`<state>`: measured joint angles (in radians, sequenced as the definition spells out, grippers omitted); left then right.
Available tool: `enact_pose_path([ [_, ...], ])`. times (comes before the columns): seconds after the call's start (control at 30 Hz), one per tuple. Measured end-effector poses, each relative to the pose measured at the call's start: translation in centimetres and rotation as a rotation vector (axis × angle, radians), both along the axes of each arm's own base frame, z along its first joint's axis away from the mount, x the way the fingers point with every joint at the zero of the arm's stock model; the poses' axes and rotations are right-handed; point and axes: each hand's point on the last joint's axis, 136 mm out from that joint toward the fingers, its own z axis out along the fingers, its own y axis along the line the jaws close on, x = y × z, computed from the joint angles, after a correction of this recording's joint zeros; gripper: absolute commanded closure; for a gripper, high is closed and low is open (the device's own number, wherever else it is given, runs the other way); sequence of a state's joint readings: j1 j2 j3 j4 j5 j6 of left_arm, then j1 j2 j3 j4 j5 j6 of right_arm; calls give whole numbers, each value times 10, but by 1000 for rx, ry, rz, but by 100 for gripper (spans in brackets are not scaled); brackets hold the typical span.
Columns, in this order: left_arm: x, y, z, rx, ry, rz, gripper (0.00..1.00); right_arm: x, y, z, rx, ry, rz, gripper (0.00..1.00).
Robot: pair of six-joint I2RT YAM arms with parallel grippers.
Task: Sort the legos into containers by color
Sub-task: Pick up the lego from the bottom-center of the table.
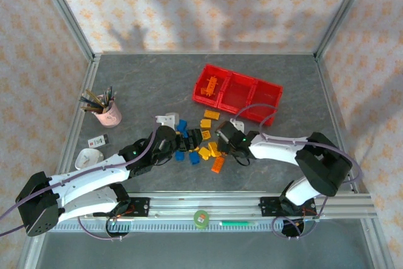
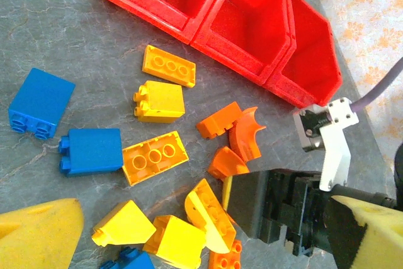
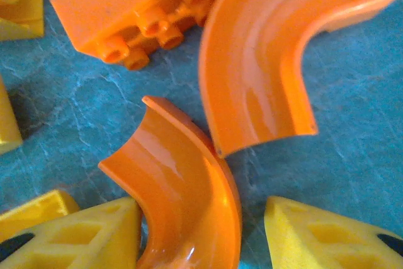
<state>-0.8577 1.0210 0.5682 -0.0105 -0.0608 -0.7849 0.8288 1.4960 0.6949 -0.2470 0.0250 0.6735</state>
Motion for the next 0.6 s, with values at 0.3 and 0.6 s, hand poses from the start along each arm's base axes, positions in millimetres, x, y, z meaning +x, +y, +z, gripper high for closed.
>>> enact_pose_path([
  [0.3,0,0,1,-1,-2,0,1,-4,-6,-3,-32,11,20,54],
  [0.6,1,-1,3,-4,-4,0,1,-3,-9,-3,-79,29,23,67],
])
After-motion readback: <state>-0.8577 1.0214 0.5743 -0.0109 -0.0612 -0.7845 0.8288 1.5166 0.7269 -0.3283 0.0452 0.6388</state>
